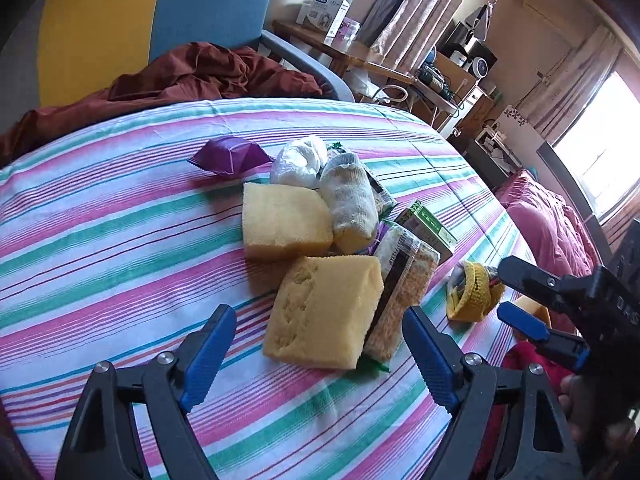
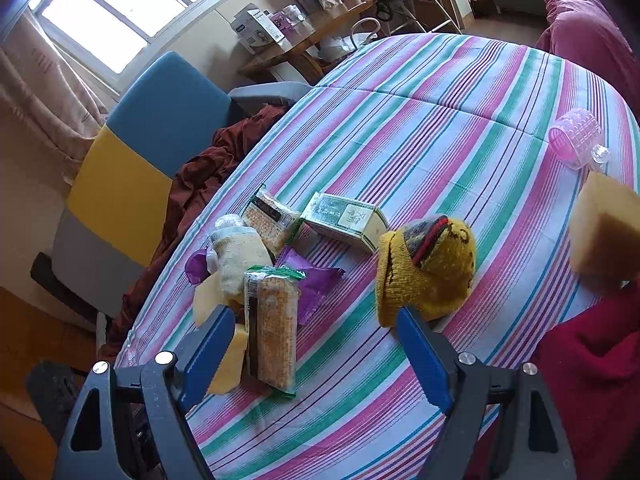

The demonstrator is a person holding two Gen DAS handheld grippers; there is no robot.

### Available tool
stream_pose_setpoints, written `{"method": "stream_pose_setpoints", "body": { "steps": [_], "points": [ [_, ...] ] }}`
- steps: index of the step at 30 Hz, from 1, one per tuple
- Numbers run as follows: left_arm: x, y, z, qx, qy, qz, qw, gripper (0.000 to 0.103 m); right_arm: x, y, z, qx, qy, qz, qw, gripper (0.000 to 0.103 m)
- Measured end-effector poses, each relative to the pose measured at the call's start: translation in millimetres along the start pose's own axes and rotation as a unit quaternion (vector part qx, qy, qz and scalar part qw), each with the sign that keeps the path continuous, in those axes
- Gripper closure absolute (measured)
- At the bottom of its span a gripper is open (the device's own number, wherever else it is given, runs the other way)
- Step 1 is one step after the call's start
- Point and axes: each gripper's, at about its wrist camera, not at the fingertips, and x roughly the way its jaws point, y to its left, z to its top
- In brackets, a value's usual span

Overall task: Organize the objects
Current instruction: 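Grasp the yellow sponge with the left tool while the right tool reaches the yellow knitted hat, then lift the yellow sponge with the left tool while the right tool grasps the knitted hat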

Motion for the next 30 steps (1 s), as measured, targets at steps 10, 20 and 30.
{"method": "stream_pose_setpoints", "body": {
  "steps": [10, 20, 30],
  "points": [
    [33, 14, 7, -0.045, 0.026, -0.05, 0.9974, 0.041, 5, 4, -1, -0.008, 0.008, -0.002, 1.0, 0.019],
    [-25, 7, -42, 0.014, -0.015, 0.065, 0.9977, 0.049, 2, -4, 1, 0.007, 0.002, -0.004, 1.0, 0.019],
    [-57, 3, -137, 0.088, -0.046, 0.16, 0.9821, 0.05, -20, -34, 9, 0.093, -0.048, 0.02, 0.994, 0.019]
  ]
}}
